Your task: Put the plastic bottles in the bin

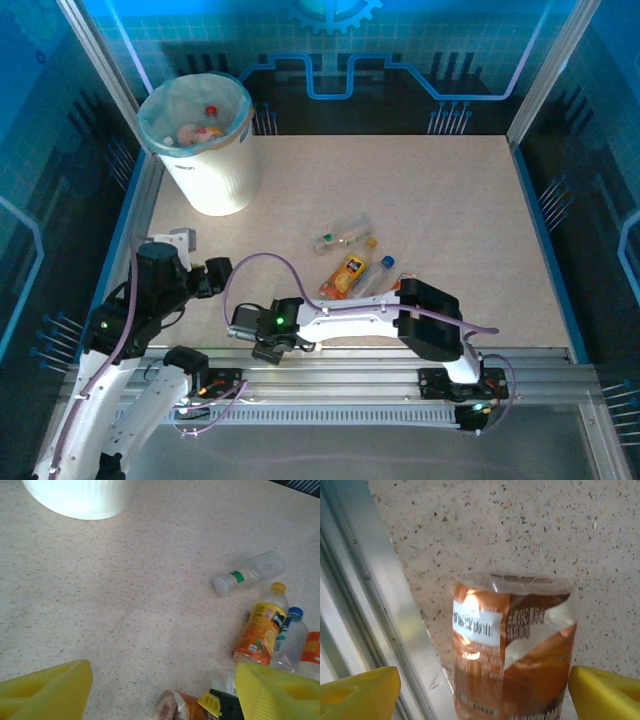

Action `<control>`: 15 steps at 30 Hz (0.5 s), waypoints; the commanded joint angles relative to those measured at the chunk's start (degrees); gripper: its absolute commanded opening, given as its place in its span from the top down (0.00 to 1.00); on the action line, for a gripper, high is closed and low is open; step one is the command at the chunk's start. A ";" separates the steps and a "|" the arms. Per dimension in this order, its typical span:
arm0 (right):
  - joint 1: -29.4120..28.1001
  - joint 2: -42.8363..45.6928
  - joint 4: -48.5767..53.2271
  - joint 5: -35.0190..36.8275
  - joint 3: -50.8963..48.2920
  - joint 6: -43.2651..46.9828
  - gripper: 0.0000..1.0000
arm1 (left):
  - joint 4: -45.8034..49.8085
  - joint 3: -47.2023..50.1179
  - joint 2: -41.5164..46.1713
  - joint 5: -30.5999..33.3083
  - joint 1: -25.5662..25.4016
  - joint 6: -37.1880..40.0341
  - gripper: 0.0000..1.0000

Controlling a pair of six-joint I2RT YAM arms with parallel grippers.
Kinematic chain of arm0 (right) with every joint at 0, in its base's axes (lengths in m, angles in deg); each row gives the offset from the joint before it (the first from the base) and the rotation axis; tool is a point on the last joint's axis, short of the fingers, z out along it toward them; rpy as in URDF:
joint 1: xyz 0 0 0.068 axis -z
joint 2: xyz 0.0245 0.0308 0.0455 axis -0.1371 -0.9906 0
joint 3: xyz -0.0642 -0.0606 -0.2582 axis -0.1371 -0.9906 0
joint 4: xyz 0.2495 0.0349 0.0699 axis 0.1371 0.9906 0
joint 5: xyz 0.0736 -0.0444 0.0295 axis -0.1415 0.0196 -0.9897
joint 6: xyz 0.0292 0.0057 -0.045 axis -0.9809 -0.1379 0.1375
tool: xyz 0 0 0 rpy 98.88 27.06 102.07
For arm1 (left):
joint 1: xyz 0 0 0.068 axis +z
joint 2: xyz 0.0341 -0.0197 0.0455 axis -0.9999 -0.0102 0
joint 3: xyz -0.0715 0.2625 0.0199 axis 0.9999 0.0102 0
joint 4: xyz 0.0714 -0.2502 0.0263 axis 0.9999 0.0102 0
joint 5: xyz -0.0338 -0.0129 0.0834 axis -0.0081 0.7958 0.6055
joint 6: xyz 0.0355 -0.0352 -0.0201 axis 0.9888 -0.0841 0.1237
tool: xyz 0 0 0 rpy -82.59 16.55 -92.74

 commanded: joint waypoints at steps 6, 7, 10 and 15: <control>2.07 -3.08 0.05 -0.71 1.70 0.62 0.32 | -0.71 -2.90 1.24 2.52 -0.42 1.08 0.23; 2.20 -2.86 -0.15 -1.05 1.58 0.74 0.33 | -0.96 -2.89 1.27 2.54 -0.42 1.26 0.23; 2.90 -2.52 -0.74 -2.75 1.35 1.03 0.33 | -1.82 -2.80 1.02 3.14 -0.42 1.73 0.23; 3.99 -2.19 -0.96 -5.25 1.35 0.80 0.40 | -3.12 -3.40 0.91 3.94 -0.42 2.70 0.23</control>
